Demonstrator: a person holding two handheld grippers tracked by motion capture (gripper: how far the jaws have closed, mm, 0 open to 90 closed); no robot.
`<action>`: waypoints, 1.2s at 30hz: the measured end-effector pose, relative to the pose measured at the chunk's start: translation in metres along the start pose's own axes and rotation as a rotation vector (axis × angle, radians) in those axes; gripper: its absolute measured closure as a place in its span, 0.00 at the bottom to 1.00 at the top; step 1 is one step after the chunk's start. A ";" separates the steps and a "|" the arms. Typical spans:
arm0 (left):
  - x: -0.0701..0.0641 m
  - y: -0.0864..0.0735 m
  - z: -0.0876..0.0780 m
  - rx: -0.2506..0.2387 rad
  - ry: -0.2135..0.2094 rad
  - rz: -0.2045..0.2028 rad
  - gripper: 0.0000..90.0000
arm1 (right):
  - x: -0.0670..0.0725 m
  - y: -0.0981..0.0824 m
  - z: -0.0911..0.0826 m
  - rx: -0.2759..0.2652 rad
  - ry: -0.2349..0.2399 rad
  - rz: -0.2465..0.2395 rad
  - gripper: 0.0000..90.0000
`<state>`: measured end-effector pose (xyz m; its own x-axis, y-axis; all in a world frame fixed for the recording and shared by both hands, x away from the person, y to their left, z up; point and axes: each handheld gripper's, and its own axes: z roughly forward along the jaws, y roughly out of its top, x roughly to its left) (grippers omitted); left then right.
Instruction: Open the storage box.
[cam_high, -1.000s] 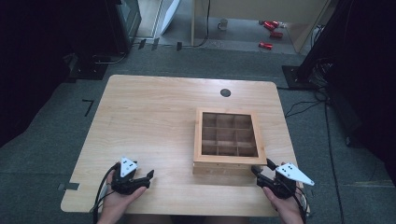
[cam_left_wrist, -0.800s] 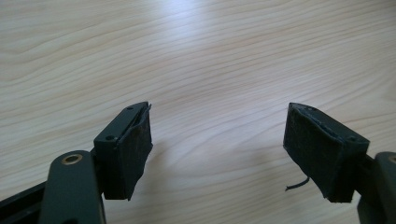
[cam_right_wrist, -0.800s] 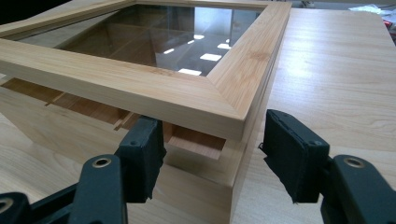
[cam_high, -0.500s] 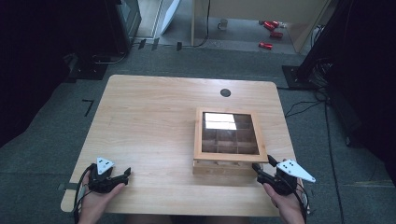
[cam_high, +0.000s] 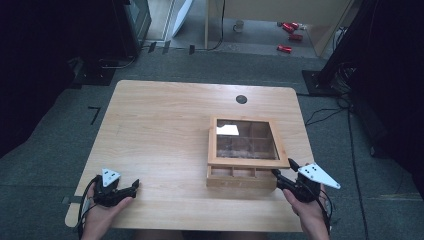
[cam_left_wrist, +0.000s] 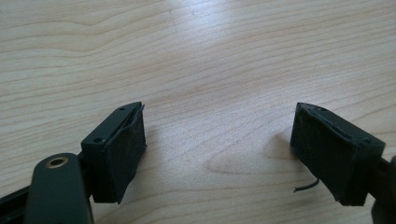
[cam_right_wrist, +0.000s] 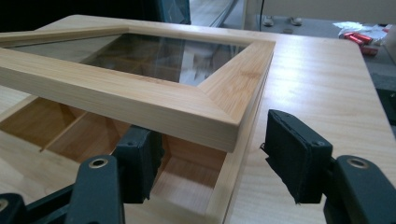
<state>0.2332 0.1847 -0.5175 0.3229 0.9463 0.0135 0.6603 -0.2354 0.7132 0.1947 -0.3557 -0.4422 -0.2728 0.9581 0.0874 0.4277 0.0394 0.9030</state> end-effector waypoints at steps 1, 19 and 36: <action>0.000 0.000 0.000 0.000 0.001 0.000 0.21 | 0.000 0.003 0.000 -0.003 -0.002 -0.004 0.42; 0.000 0.000 0.000 -0.001 0.000 -0.004 0.21 | 0.001 0.030 0.011 -0.034 -0.045 -0.003 0.42; 0.000 0.000 0.000 0.000 -0.001 -0.002 0.21 | -0.003 0.052 0.021 -0.063 -0.071 0.009 0.42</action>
<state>0.2333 0.1846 -0.5176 0.3218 0.9467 0.0115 0.6607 -0.2332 0.7135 0.2354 -0.3502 -0.4043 -0.2063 0.9761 0.0677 0.3745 0.0148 0.9271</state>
